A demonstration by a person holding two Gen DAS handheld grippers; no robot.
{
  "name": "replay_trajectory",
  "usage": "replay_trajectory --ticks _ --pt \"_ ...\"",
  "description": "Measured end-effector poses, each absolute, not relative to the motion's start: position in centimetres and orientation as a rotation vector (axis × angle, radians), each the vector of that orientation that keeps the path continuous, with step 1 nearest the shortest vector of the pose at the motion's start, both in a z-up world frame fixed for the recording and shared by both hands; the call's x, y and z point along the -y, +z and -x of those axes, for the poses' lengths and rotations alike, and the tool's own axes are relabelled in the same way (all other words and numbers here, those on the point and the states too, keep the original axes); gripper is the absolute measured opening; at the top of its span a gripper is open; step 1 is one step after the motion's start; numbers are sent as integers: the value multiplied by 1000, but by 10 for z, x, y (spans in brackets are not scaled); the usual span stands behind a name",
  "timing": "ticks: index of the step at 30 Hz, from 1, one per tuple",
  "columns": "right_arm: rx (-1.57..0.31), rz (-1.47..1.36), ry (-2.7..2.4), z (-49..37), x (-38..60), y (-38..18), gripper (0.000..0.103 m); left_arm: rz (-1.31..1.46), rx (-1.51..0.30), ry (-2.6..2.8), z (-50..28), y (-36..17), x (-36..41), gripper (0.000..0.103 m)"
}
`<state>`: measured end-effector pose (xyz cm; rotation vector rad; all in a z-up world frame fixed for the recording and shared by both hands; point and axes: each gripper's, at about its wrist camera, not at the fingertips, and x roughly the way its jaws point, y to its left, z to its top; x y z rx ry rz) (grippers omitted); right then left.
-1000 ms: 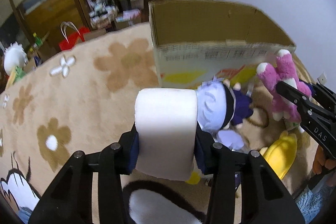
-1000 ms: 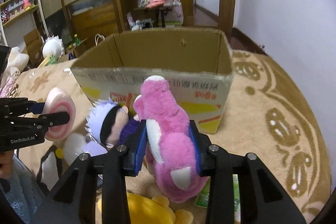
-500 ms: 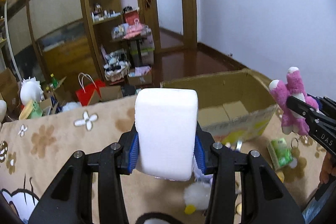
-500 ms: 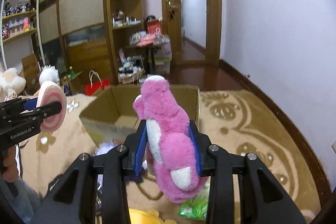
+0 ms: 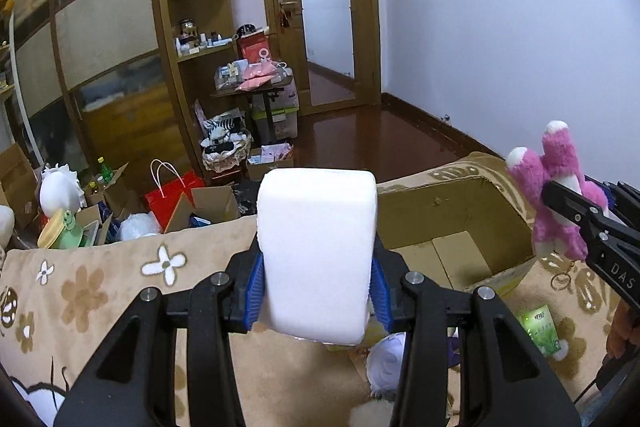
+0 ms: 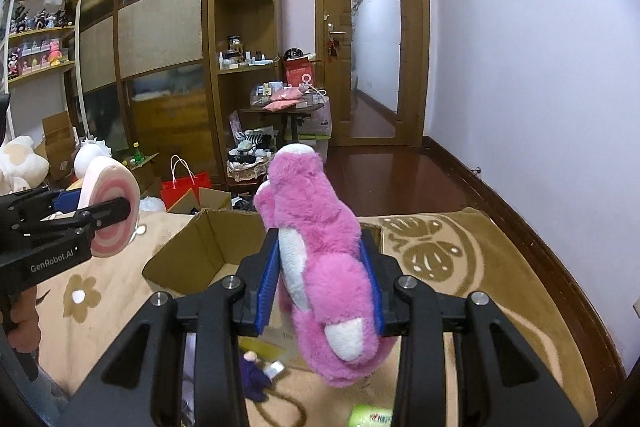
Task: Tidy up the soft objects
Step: 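Lift both toys over the box and open both tools to drop them in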
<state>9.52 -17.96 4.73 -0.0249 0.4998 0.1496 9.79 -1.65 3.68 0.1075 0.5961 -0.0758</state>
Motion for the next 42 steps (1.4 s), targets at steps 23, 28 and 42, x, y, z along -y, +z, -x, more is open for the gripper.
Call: replay_trajectory --ticks 23,28,42 --pt "-601 -1 182 -136 180 5 41 -162 -744 -189 -164 -19 53 47" --pt "-619 -9 195 -142 179 3 43 -157 -758 -196 -164 -27 52 57" --pt "-609 -23 187 -122 179 12 95 -120 -723 -138 -136 -16 26 93"
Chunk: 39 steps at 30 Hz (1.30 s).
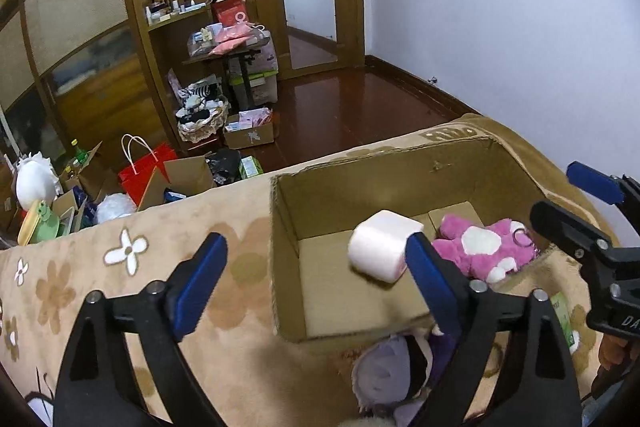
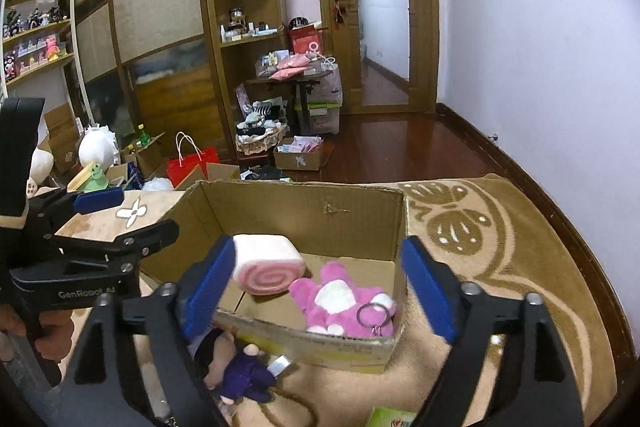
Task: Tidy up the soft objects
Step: 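Lift both toys over the box and open both tools to drop them in, then grasp the white-haired doll with the left tool while the right tool grasps the green tissue pack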
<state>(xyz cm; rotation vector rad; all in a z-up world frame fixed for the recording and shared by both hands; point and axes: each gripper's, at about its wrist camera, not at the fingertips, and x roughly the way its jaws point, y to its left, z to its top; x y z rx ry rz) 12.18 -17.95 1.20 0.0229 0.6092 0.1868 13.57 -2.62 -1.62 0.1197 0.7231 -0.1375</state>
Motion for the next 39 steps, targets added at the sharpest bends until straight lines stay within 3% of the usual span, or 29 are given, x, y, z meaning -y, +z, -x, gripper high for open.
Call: replay_trajectory --ticks 3,22,39 --pt "-591 -37 174 -110 182 20 103 -108 -722 -130 -125 -12 20 99" --pt "-567 -121 152 -49 197 48 103 -111 -788 -112 -67 -4 1 100" --pt "-699 -124 63 -49 211 11 103 -115 -819 -145 -72 -27 20 100"
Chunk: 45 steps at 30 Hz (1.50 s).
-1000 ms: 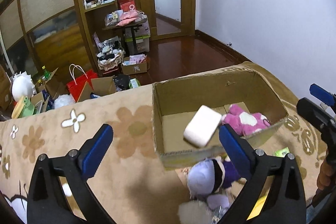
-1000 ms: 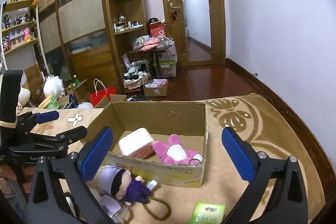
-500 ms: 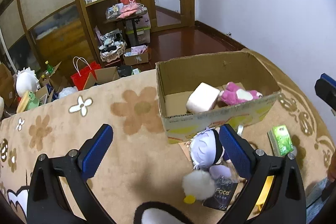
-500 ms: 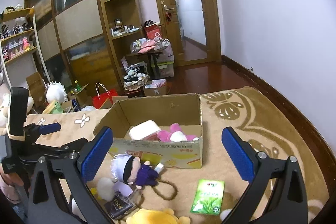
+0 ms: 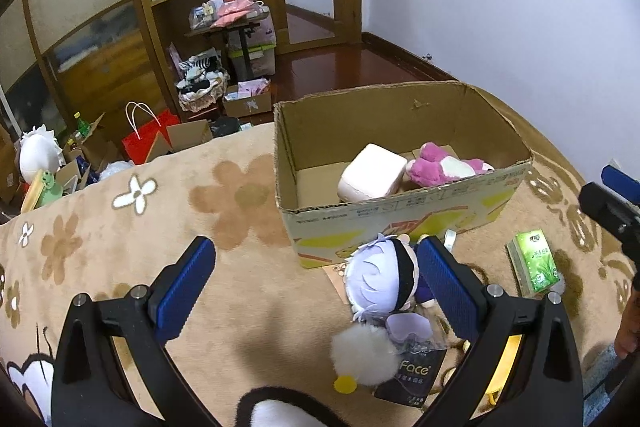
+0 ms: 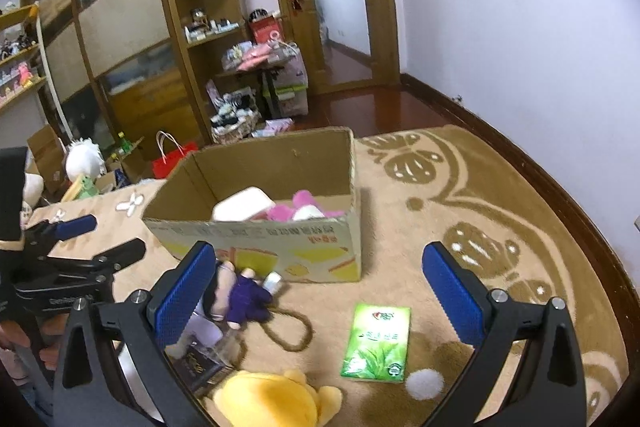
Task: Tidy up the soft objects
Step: 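Grasp the white-haired doll with the left tool while the right tool grasps the green tissue pack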
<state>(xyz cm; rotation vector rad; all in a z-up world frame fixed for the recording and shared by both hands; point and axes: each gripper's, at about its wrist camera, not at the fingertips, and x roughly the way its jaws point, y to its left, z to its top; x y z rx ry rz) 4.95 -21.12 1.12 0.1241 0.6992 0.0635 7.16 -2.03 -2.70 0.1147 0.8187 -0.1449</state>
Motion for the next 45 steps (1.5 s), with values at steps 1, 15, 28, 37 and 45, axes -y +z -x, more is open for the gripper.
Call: replay_trajectory --ticks 1,15,28,37,45 --pt "-710 -127 58 -52 213 8 103 -115 -823 -148 -73 -28 21 100" --pt "-827 -190 16 -76 227 -29 103 -97 -900 -189 -97 -57 44 100" --pt "-950 -246 -30 -91 240 -71 103 -97 -1029 -222 -115 -95 57 100" --pt "-1052 -273 -53 -95 244 -94 102 -130 -1093 -219 -126 -117 61 100" --pt "-1112 -370 -33 -94 254 -112 100 -83 -1134 -230 -134 -126 54 101"
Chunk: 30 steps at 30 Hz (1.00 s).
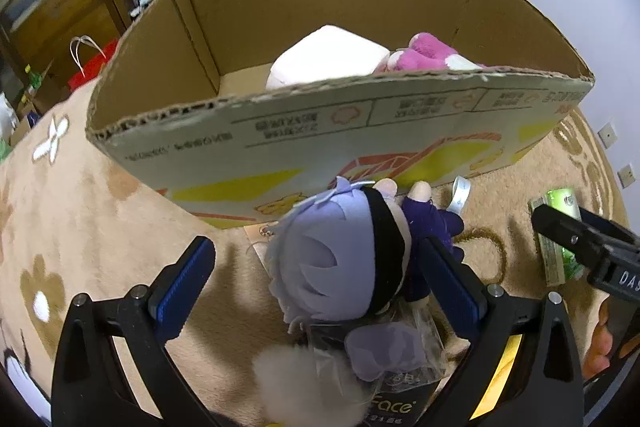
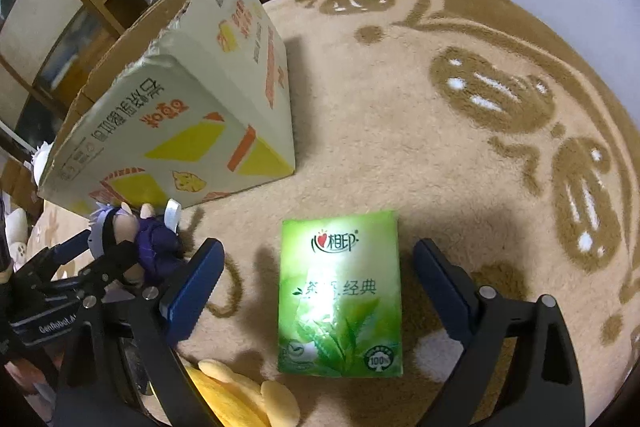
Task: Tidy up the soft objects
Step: 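Grasp the white-haired doll with the left tool while the right tool grasps the green tissue pack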
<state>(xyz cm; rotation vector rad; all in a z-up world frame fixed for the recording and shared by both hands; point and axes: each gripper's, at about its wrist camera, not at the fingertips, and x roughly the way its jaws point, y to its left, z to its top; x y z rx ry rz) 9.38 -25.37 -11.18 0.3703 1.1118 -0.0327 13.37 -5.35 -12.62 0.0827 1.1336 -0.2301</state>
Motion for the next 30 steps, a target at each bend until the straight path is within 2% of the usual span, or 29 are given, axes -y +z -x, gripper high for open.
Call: replay_trajectory --ticks 11,17,18,19,20,22,23,30 --pt "-1118 -361 -32 -94 252 -114 100 -5 -1213 -257 -149 -140 38 100" --pt "-1120 -344 -35 -94 250 -114 99 -60 -1184 -328 -149 -137 46 74" --pt "-1121 -338 -38 -94 249 -114 96 -58 -1183 -344 -149 -137 46 67" --pt "-1124 -326 -47 -93 248 -114 93 -63 -1179 -341 -150 -136 46 66" --pt "-1128 -306 -59 -93 246 -114 86 -71 -1170 -338 -150 -135 45 63" --pt "-1133 -296 -57 -92 247 -113 69 -75 -1162 -334 -148 -133 46 57" --pt "-1134 -300 -55 -91 249 -113 56 -70 -1159 -333 -148 -132 44 56" --pt "-1091 -284 -34 -86 248 -101 56 -138 -1087 -318 -122 -117 52 53"
